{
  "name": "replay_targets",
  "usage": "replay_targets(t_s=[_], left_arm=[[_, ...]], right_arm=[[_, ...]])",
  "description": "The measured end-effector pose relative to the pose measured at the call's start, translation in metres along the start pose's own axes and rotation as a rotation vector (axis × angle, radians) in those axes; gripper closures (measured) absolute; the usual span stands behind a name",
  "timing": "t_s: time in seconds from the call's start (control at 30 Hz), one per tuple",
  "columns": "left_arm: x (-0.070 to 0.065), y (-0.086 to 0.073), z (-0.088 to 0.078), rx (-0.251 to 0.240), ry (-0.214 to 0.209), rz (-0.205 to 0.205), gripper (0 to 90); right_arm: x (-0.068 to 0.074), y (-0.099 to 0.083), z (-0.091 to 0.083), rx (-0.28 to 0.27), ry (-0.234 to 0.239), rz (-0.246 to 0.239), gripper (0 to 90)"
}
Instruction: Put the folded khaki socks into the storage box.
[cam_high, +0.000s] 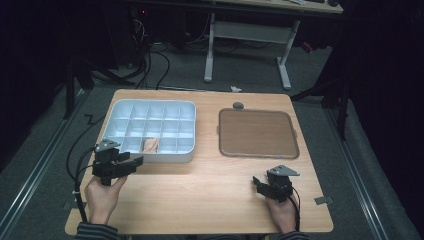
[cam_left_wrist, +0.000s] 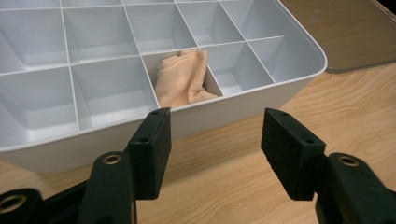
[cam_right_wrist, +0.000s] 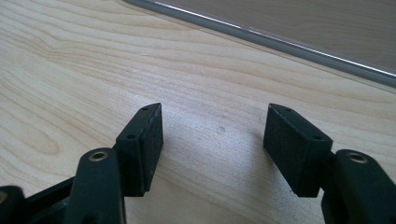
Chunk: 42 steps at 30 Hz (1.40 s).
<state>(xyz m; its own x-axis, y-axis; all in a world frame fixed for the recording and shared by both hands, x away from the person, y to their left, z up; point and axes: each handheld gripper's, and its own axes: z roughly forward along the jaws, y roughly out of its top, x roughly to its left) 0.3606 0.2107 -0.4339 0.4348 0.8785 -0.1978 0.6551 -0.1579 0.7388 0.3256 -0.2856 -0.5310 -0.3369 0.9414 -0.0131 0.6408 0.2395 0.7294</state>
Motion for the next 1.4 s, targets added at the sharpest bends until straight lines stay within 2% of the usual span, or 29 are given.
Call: replay_targets(t_s=[0.93, 1.17, 1.4], left_arm=[[-0.009, -0.02, 0.003, -0.004, -0.044, -0.014, 41.8], [-0.014, -0.024, 0.006, -0.014, -0.073, -0.021, 41.7], [-0.018, -0.027, 0.011, 0.0, -0.091, -0.018, 41.7]], right_arm=[[0.0, 0.0, 0.0, 0.0, -0.001, -0.003, 37.5], [0.0, 0.0, 0.0, 0.0, -0.001, -0.003, 37.5], [0.0, 0.0, 0.0, 0.0, 0.0, -0.002, 37.5]])
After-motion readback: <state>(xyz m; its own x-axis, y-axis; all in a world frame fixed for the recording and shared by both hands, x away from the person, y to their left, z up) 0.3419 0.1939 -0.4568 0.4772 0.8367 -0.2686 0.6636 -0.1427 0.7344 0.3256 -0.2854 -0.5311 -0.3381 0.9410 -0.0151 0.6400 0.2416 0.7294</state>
